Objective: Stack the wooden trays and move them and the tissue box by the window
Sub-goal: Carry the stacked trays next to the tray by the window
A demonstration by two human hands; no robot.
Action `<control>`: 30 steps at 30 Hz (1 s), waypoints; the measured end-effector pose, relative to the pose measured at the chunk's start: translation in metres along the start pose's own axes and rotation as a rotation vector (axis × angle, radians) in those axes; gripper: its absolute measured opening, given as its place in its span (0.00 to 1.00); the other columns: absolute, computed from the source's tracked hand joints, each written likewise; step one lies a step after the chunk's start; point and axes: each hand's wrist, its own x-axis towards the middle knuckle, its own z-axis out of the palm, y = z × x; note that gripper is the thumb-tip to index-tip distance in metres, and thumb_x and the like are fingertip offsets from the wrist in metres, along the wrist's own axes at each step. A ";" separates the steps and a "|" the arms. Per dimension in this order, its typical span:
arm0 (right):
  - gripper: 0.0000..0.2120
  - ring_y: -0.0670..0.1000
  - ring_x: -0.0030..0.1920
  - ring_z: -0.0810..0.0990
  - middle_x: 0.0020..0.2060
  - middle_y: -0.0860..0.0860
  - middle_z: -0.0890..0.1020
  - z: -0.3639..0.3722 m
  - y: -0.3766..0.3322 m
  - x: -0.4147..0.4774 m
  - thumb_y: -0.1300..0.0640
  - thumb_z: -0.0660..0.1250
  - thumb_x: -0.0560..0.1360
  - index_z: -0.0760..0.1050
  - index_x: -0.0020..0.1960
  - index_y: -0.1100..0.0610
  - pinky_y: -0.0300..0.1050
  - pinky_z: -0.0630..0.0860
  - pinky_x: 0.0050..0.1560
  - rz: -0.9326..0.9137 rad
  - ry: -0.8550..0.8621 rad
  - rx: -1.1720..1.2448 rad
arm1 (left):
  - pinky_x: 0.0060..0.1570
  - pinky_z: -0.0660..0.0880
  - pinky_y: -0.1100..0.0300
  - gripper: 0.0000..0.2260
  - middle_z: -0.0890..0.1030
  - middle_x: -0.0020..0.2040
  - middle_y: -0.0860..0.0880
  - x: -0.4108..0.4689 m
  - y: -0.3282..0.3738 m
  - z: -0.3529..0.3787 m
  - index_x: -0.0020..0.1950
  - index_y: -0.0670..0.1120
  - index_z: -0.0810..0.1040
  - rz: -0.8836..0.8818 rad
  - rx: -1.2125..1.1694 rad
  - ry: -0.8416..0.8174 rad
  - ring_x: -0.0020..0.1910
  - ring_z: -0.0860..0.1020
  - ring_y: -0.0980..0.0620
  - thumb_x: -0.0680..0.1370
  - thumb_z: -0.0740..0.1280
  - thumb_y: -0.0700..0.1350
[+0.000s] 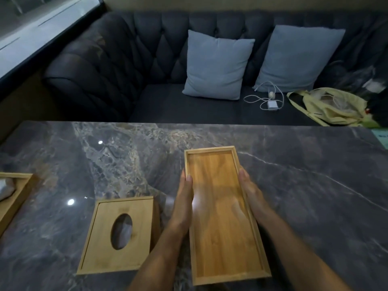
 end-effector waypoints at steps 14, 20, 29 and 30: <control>0.31 0.53 0.54 0.80 0.57 0.56 0.80 -0.004 -0.046 -0.019 0.34 0.54 0.72 0.71 0.66 0.53 0.56 0.77 0.57 -0.059 -0.062 0.085 | 0.71 0.62 0.41 0.23 0.63 0.75 0.46 -0.012 0.025 0.003 0.76 0.51 0.54 0.093 -0.048 -0.052 0.73 0.64 0.47 0.82 0.51 0.50; 0.34 0.48 0.44 0.85 0.47 0.52 0.85 0.016 -0.106 -0.046 0.33 0.56 0.69 0.73 0.64 0.55 0.38 0.80 0.35 -0.167 -0.051 0.134 | 0.49 0.76 0.69 0.16 0.74 0.62 0.59 -0.035 0.096 -0.014 0.70 0.56 0.63 0.293 0.046 -0.122 0.56 0.77 0.67 0.81 0.53 0.50; 0.29 0.48 0.47 0.84 0.55 0.55 0.82 0.128 -0.165 -0.097 0.35 0.52 0.76 0.72 0.66 0.53 0.36 0.79 0.33 -0.214 -0.196 0.174 | 0.58 0.76 0.53 0.18 0.76 0.65 0.45 -0.119 0.165 -0.112 0.71 0.51 0.66 0.415 0.035 -0.039 0.61 0.77 0.48 0.81 0.53 0.51; 0.29 0.48 0.47 0.84 0.56 0.55 0.82 0.145 -0.166 -0.101 0.35 0.52 0.76 0.72 0.67 0.53 0.36 0.79 0.33 -0.208 -0.217 0.168 | 0.54 0.78 0.56 0.19 0.76 0.65 0.45 -0.127 0.167 -0.129 0.71 0.50 0.66 0.406 0.028 -0.018 0.60 0.78 0.48 0.81 0.53 0.52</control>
